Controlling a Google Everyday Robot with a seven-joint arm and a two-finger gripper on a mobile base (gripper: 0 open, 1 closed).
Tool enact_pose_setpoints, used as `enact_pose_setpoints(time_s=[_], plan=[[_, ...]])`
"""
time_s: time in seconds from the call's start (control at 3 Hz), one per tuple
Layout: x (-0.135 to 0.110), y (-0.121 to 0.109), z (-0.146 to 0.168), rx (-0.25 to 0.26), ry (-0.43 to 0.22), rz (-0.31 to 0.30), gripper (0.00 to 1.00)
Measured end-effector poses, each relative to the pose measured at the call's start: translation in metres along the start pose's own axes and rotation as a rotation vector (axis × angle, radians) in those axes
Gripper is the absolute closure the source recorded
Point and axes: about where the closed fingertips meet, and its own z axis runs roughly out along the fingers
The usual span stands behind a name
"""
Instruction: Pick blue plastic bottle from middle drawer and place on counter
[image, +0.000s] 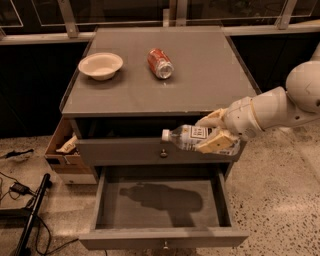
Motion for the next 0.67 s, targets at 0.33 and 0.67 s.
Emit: enact_pose_setpoints(time_s=[0.33, 0.67], plan=[[0.0, 0.0, 0.0, 0.0, 0.0, 0.0, 1.0], [-0.027, -0.008, -0.013, 0.013, 0.009, -0.009, 1.0]])
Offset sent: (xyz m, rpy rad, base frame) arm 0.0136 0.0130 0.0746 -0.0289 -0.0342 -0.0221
